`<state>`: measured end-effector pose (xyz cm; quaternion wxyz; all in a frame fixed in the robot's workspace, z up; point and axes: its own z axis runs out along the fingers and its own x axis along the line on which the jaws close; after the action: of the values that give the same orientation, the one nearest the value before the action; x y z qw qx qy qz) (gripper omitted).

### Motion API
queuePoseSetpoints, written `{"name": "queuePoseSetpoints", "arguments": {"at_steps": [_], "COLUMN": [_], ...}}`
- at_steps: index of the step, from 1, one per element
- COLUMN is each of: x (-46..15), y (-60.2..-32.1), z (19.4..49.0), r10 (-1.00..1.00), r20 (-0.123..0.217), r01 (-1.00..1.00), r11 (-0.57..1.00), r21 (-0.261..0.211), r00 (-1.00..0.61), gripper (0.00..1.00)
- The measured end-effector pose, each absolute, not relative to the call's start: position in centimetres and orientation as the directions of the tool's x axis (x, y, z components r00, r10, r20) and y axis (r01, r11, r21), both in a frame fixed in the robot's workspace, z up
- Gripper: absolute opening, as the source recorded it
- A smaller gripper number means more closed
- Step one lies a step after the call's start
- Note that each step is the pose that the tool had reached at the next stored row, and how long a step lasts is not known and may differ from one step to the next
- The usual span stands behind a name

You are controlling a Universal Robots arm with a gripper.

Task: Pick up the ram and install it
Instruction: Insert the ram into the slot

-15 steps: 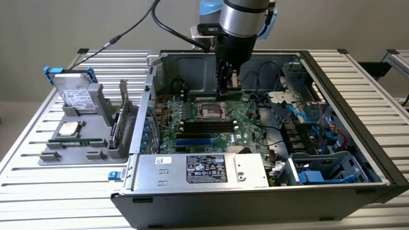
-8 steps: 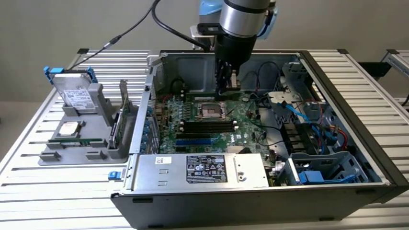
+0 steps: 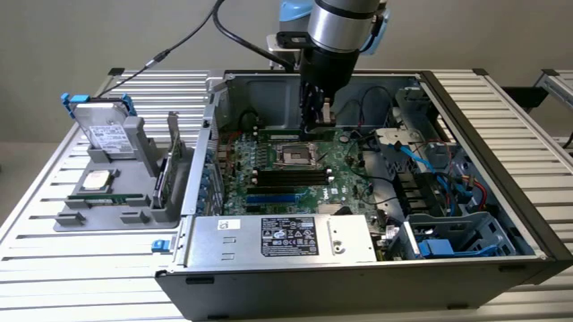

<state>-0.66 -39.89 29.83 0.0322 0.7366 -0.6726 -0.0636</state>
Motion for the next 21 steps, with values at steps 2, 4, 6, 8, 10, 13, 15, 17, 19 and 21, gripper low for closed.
{"name": "queuePoseSetpoints", "arguments": {"at_steps": [2, 4, 6, 8, 10, 13, 15, 17, 19, 21], "x": [-0.7, -0.7, -0.7, -0.7, -0.7, -0.8, -0.9, -1.0, -1.0, -1.1], "y": [-39.9, -39.9, -39.9, -39.9, -39.9, -39.9, -39.9, -39.9, -39.9, -39.9], "z": [29.8, 29.8, 29.6, 29.2, 28.9, 28.3, 28.0, 27.6, 27.2, 26.9], "r10": [-0.995, -0.995, -0.995, -0.995, -0.995, -0.995, -0.995, -0.995, -0.995, -0.995], "r20": [-0.05, -0.05, -0.051, -0.051, -0.051, -0.048, -0.045, -0.044, -0.041, -0.038], "r01": [-0.987, -0.987, -0.986, -0.986, -0.986, -0.986, -0.986, -0.986, -0.986, -0.986], "r11": [-0.093, -0.093, -0.093, -0.093, -0.093, -0.093, -0.092, -0.092, -0.092, -0.091], "r21": [0.134, 0.134, 0.135, 0.136, 0.136, 0.136, 0.136, 0.136, 0.136, 0.136], "r00": [0.087, 0.087, 0.087, 0.087, 0.087, 0.087, 0.087, 0.087, 0.087, 0.087], "gripper": [0.14, 0.14, 0.14, 0.14, 0.14, 0.14, 0.14, 0.14, 0.14, 0.14]}}
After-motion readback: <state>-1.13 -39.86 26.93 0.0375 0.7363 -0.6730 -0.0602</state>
